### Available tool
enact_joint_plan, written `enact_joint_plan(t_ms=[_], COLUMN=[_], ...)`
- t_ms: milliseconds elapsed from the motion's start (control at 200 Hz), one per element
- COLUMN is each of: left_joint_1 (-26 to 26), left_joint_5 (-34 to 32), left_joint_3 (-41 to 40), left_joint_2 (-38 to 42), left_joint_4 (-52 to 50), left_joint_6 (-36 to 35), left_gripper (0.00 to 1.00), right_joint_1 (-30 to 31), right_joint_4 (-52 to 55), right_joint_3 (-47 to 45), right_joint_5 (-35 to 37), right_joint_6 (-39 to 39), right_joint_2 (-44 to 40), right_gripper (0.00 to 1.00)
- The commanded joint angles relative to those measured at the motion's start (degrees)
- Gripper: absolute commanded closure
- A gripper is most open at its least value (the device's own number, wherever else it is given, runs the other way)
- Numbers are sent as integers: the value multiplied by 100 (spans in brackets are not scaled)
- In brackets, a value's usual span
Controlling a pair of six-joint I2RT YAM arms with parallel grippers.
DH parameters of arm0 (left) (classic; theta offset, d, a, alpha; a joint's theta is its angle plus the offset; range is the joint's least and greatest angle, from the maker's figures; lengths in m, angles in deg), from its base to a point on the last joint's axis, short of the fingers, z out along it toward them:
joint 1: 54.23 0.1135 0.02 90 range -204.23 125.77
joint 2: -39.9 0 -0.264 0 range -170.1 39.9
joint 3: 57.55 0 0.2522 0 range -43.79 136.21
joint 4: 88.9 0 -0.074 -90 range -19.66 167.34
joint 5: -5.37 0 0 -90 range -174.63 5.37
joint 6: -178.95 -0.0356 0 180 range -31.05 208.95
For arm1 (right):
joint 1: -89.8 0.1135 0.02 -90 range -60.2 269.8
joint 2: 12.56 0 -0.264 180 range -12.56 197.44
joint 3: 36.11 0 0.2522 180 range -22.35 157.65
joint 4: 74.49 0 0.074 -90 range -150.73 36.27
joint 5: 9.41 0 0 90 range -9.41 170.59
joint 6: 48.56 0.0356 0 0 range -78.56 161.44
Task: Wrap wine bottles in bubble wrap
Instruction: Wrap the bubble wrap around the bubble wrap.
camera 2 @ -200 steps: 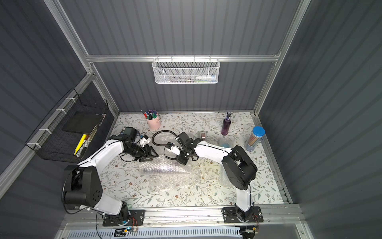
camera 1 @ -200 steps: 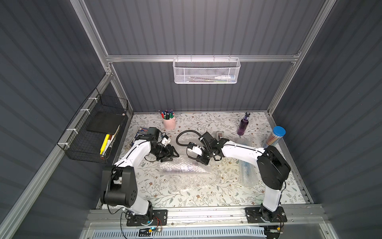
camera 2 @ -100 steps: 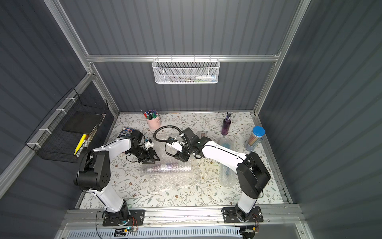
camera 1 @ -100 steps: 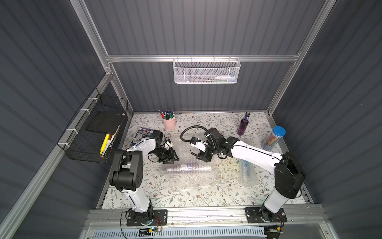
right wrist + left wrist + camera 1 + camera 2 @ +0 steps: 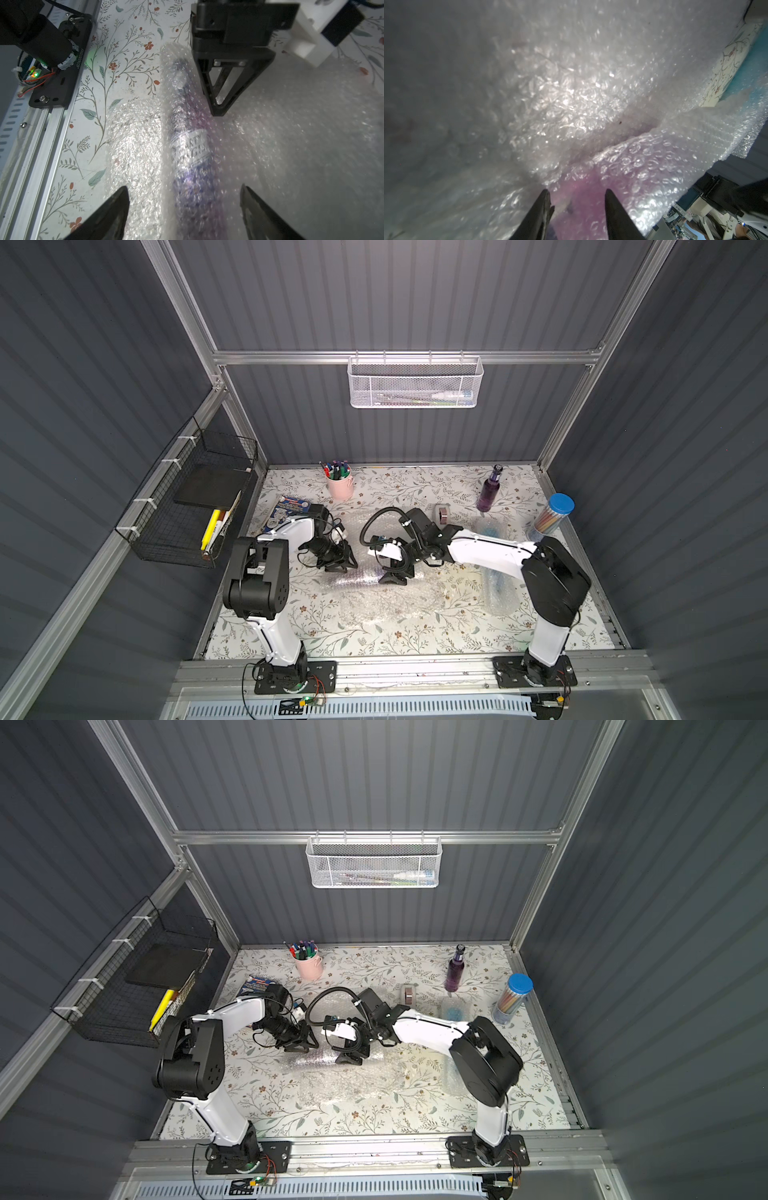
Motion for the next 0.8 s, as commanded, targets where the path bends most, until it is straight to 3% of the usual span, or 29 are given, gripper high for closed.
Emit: enact_joint_plan(t_ms=[0, 220, 560, 710, 795], left_joint_1=[-8, -9, 24, 107, 118], left_joint_5=[-130, -124, -247, -649, -834], left_joint_3=[191, 469, 860, 1124, 1131], left_joint_2=[-139, -104, 46, 483, 920], left_joint_4=[-177, -399, -651, -821, -797], left_joint_6=[-180, -268, -335, -341, -293], left_gripper=[55, 55, 53, 46, 36], right_joint_1=[49, 50, 258, 390, 417], right_joint_4=[628, 1581, 1737, 1719, 1856], right_joint_3=[501, 988, 965, 994, 1107], right_joint_5=[-356, -277, 125, 415, 482], right_joint_6=[-600, -1013, -1074, -1034, -865], right_joint_2=[329, 911, 1137, 1243, 1343], right_gripper=[15, 15, 16, 17, 20])
